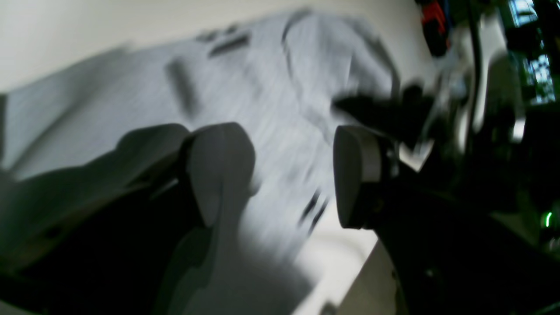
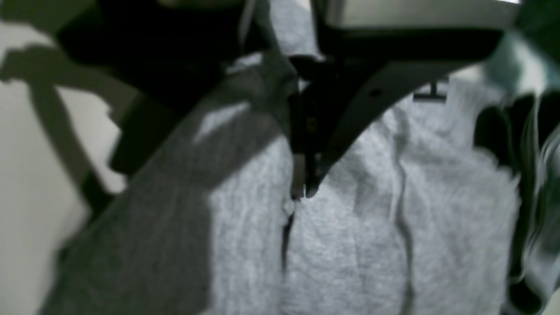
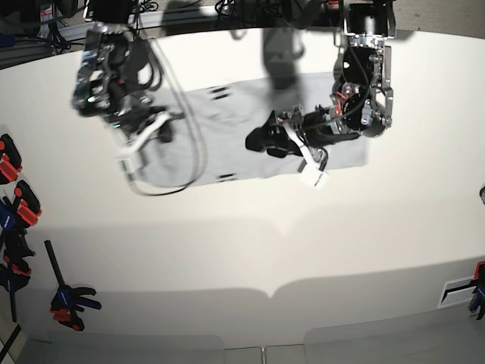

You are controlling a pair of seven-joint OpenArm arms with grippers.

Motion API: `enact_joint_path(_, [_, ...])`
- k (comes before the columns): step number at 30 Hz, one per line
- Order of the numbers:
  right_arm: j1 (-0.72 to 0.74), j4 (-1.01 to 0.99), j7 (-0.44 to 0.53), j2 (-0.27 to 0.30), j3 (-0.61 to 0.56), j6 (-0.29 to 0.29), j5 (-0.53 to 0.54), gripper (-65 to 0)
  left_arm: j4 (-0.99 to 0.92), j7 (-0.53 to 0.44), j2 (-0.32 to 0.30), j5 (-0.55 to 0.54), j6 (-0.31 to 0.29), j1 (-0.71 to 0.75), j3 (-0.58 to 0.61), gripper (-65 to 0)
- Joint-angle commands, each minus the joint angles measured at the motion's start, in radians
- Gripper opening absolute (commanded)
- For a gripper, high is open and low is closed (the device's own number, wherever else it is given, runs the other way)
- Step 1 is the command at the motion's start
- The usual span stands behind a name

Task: Fold the T-shirt properly
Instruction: 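Lift the strip end with the right gripper and fold it onto the left gripper's end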

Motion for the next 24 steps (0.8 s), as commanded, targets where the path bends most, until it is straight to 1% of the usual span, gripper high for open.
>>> enact_joint_path(1, [0.029, 0.014, 0.013, 0.011, 0.029, -0.002, -0.021, -65.0, 0.019, -0.01, 0.0, -0.022, -0.011, -0.004, 0.0, -28.9])
enact_joint_path(4, [0.066, 0.014, 0.004, 0.012, 0.1, -0.002, -0.103, -65.0, 0.019, -0.018, 0.006, -0.024, -0.01, 0.027, 0.0, -28.9])
enact_joint_path(7, [0.093, 0.014, -0.009, 0.016, 0.136, -0.002, -0.115, -65.0, 0.019, -0.02, 0.02, -0.023, -0.01, 0.071, 0.0, -28.9])
enact_joint_path(10, [0.108, 0.036, -0.029, 0.017, 0.133, -0.001, -0.114, -65.0, 0.019, -0.036, 0.025, -0.019, -0.015, 0.126, 0.001, -28.9])
enact_joint_path(11, [0.106, 0.054, -0.029, 0.017, 0.127, -0.001, -0.114, -65.0, 0.019, -0.058, 0.025, 0.008, -0.017, 0.141, 0.001, -28.9])
enact_joint_path(14, [0.105, 0.127, -0.042, 0.016, 0.104, -0.001, -0.11, -65.0, 0.019, -0.134, 0.025, 0.153, -0.016, 0.168, 0.001, -28.9])
enact_joint_path(16, [0.106, 0.178, -0.063, 0.016, 0.085, 0.0, -0.06, -65.0, 0.018, -0.137, 0.025, 0.217, -0.016, 0.17, 0.001, -28.9])
enact_joint_path(18, [0.106, 0.225, -0.093, 0.016, 0.062, 0.007, -0.003, -65.0, 0.018, -0.138, 0.025, 0.25, -0.016, 0.17, 0.001, -28.9])
enact_joint_path(22, [0.106, 0.308, -0.143, 0.005, 0.001, 0.008, 0.077, -65.0, 0.018, -0.161, 0.025, 0.264, -0.016, 0.17, 0.001, -28.9])
enact_joint_path(24, [0.106, 0.339, -0.172, 0.005, -0.052, 0.008, 0.124, -65.0, 0.018, -0.16, 0.025, 0.263, -0.016, 0.17, 0.001, -28.9])
